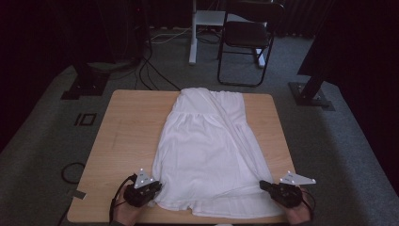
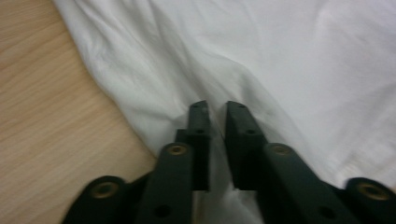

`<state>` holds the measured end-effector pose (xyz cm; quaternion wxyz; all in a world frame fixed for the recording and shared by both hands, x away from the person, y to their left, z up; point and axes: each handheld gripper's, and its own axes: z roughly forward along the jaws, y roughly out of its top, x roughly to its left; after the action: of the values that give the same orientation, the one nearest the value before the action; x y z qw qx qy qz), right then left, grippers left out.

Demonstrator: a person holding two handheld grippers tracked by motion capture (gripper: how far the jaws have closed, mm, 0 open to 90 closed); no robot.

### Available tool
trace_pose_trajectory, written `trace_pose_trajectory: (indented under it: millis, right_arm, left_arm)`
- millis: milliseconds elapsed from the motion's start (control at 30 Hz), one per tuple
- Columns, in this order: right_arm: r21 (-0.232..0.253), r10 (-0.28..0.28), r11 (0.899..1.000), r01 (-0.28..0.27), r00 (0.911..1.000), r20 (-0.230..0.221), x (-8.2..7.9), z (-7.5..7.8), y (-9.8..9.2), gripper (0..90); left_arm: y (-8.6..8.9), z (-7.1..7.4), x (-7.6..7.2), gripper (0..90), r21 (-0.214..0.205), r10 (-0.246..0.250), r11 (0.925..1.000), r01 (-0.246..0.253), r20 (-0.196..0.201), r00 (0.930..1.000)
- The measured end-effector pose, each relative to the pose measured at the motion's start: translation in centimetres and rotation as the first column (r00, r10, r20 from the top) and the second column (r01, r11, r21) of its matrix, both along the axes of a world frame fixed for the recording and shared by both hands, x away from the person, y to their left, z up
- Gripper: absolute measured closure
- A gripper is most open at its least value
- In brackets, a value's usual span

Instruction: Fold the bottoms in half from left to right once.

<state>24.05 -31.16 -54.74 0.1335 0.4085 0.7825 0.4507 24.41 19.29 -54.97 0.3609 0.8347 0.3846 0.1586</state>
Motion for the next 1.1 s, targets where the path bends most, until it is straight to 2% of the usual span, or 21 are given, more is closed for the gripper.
trace_pose_trajectory:
  millis: [67, 167, 233, 267, 333, 433, 500, 633, 733, 833, 867, 1000, 1067, 1100]
  right_arm:
    - [0.011, 0.025, 1.0, -0.025, 0.9996, 0.009, -1.3, 0.2, -0.9, 82.2]
    - [0.047, 0.035, 0.998, -0.037, 0.9986, 0.04, -2.5, 0.4, -2.2, 63.1]
    - [0.088, 0.007, 0.996, -0.012, 0.9979, 0.065, -2.7, 0.8, -3.0, 55.8]
    - [0.103, -0.016, 0.995, 0.008, 0.997, 0.076, -2.4, 1.0, -3.2, 53.7]
    - [0.101, -0.055, 0.994, 0.047, 0.9951, 0.082, -1.6, 1.3, -3.0, 52.7]
    - [0.072, -0.08, 0.995, 0.074, 0.9933, 0.084, 0.4, 1.2, -2.0, 52.1]
    - [0.053, -0.082, 0.996, 0.078, 0.9937, 0.077, 2.2, 1.0, -1.1, 51.3]
    - [0.014, -0.083, 0.997, 0.082, 0.9946, 0.064, 6.2, 0.6, 1.0, 48.2]
    - [-0.036, -0.082, 0.996, 0.085, 0.9935, 0.079, 9.3, 0.8, 2.8, 46.6]
    - [-0.065, -0.102, 0.992, 0.106, 0.9923, 0.07, 12.5, 1.2, 4.5, 45.6]
    - [-0.072, -0.102, 0.992, 0.107, 0.992, 0.074, 13.5, 1.3, 5.1, 44.9]
    - [-0.124, -0.127, 0.983, 0.134, 0.9899, 0.063, 16.8, 1.0, 6.9, 42.8]
    - [-0.166, -0.146, 0.975, 0.15, 0.9885, 0.039, 18.4, 0.5, 7.6, 44.9]
    - [-0.182, -0.152, 0.971, 0.155, 0.9879, 0.032, 18.8, 0.2, 7.8, 49.2]
  left_arm:
    - [0.0, 0.1, -0.4, 84.0, -0.006, -0.005, 1.0, 0.005, 0.001, 1.0]
    - [0.2, 0.5, -0.9, 72.7, -0.039, -0.025, 0.9989, 0.026, 0.017, 0.9995]
    - [0.3, 0.8, -0.8, 59.6, -0.058, -0.003, 0.9983, 0.006, 0.045, 0.999]
    - [0.4, 0.9, -0.6, 56.3, -0.066, 0.009, 0.9978, -0.005, 0.055, 0.9985]
    - [0.6, 1.3, 0.0, 50.8, -0.063, 0.036, 0.9975, -0.032, 0.072, 0.9967]
    - [0.7, 1.9, 1.4, 47.2, -0.052, 0.062, 0.997, -0.057, 0.103, 0.9927]
    - [0.7, 2.3, 3.0, 44.9, -0.03, 0.09, 0.9958, -0.087, 0.137, 0.9865]
    - [1.1, 2.7, 7.1, 43.3, -0.022, 0.153, 0.9882, -0.152, 0.154, 0.9761]
    - [1.5, 2.6, 10.1, 43.5, -0.043, 0.201, 0.9795, -0.197, 0.137, 0.9699]
    - [1.8, 2.2, 13.2, 43.5, -0.067, 0.25, 0.9674, -0.244, 0.089, 0.9643]
    - [1.7, 2.1, 13.9, 43.5, -0.062, 0.253, 0.9666, -0.249, 0.08, 0.964]
    - [0.8, 1.6, 16.3, 43.3, -0.025, 0.237, 0.9715, -0.236, 0.05, 0.9703]
    - [0.2, 1.2, 17.4, 43.3, -0.012, 0.227, 0.9739, -0.227, 0.028, 0.9735]
    - [-0.1, 1.0, 17.8, 43.4, -0.008, 0.223, 0.9747, -0.223, 0.017, 0.9746]
